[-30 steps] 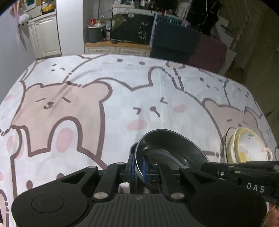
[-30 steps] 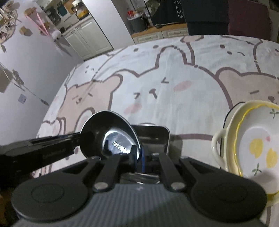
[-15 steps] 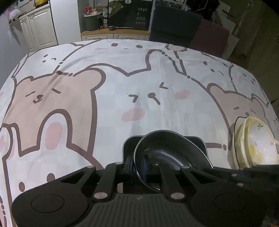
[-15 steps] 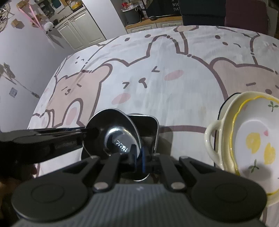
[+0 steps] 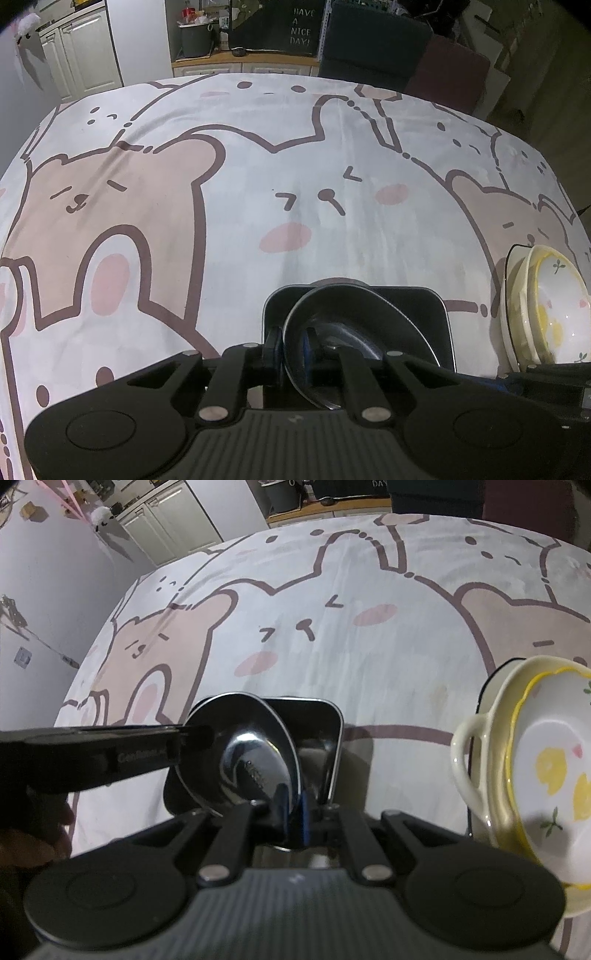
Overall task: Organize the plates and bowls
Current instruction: 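Lower the round steel bowl into the rectangular steel container, then open both grippers to release the round bowl inside the container, then close both grippers on the rims of the rectangular steel container, then lift the container holding the bowl and carry it toward the plate stack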
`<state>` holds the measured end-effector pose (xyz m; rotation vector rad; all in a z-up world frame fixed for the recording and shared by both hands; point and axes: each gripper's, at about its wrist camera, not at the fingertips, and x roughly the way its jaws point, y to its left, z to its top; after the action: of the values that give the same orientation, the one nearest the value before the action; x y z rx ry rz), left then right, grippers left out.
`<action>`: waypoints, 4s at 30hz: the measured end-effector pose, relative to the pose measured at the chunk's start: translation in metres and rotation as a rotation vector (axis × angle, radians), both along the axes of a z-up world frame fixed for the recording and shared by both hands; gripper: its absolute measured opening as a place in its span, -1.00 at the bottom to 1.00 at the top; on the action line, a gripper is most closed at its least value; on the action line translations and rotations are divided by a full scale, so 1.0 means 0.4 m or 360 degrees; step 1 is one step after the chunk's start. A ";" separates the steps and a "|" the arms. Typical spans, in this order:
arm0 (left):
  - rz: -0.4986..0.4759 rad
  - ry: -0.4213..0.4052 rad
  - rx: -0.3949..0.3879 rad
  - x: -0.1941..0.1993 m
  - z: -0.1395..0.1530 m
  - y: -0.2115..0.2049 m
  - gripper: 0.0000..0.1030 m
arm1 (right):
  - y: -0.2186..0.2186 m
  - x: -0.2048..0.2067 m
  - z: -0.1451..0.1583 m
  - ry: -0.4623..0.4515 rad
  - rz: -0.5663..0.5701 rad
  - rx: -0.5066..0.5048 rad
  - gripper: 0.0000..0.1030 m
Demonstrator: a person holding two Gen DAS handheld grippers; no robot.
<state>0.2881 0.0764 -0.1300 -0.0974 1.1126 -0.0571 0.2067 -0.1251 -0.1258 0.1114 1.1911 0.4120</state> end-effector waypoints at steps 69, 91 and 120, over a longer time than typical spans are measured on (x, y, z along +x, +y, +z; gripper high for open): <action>0.0046 -0.0071 -0.0042 -0.054 0.021 0.106 0.96 | -0.083 0.025 0.051 -0.0124 -0.0182 0.0117 0.99; -0.0142 0.0021 -0.0149 -0.047 0.011 0.085 -0.48 | -0.016 0.041 -0.008 0.0018 -0.0092 -0.0039 -0.69; -0.0273 0.0166 0.0058 -0.036 -0.025 0.050 -0.57 | -0.013 0.044 -0.012 0.0039 -0.0120 -0.0056 -0.74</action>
<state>0.2735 0.0963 -0.1399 0.0283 1.2237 -0.1868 0.2241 -0.1302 -0.1305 0.1309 1.2139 0.3240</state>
